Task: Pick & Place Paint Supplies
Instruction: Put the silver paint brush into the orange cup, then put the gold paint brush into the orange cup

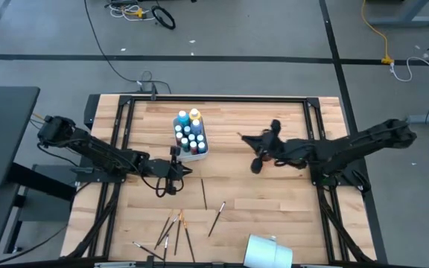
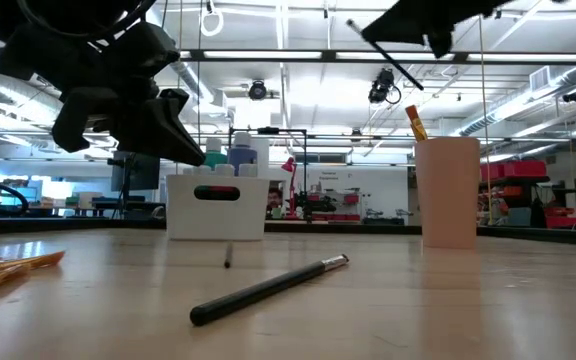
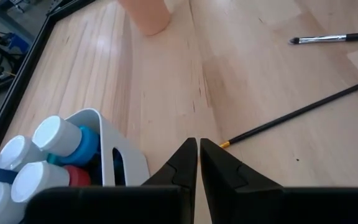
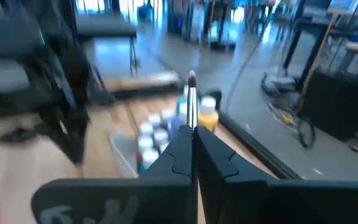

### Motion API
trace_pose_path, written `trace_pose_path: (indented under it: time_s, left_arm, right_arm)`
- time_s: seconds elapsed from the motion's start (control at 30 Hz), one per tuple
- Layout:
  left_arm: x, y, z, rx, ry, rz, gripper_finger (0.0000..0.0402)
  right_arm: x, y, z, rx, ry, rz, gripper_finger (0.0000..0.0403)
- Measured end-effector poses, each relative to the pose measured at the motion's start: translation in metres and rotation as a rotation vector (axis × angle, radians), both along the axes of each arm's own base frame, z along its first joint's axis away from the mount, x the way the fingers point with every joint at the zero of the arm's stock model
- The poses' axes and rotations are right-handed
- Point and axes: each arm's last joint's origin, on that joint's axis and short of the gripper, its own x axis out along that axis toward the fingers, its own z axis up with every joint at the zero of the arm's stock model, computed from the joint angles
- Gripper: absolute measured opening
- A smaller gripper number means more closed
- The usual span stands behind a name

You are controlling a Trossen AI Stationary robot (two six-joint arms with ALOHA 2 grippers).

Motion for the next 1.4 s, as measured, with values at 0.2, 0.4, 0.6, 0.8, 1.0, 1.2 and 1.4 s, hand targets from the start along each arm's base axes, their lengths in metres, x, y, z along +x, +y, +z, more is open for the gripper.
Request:
trace_pose_path:
  time_s: [0.2, 0.4, 0.6, 0.8, 1.0, 1.2, 1.4]
  left_arm:
    - [0.000, 0.000, 0.000, 0.001, -0.001, 0.001, 0.0029]
    - [0.000, 0.000, 0.000, 0.003, -0.002, 0.003, 0.0029]
    - [0.000, 0.000, 0.000, 0.003, -0.002, 0.003, 0.0029]
    - [0.000, 0.000, 0.000, 0.003, -0.001, 0.003, 0.0029]
    - [0.000, 0.000, 0.000, 0.003, -0.002, 0.003, 0.0029]
    - [0.000, 0.000, 0.000, -0.028, -0.007, 0.018, 0.0029]
    - [0.002, 0.000, 0.003, -0.181, -0.040, 0.110, 0.0032]
  right_arm:
    - [-0.033, -0.008, -0.037, 0.004, -0.101, -0.032, 0.0004]
    - [-0.051, -0.015, -0.080, -0.021, -0.113, -0.045, 0.0007]
    - [-0.064, -0.020, -0.103, -0.024, -0.118, -0.050, 0.0012]
    - [-0.065, -0.020, -0.106, -0.050, -0.087, -0.044, 0.0034]
    - [-0.065, -0.020, -0.106, -0.052, -0.087, -0.044, 0.0078]
    - [-0.066, -0.020, -0.094, -0.099, -0.183, -0.041, 0.0110]
    - [-0.064, -0.015, -0.057, -0.256, -0.401, 0.091, 0.0119]
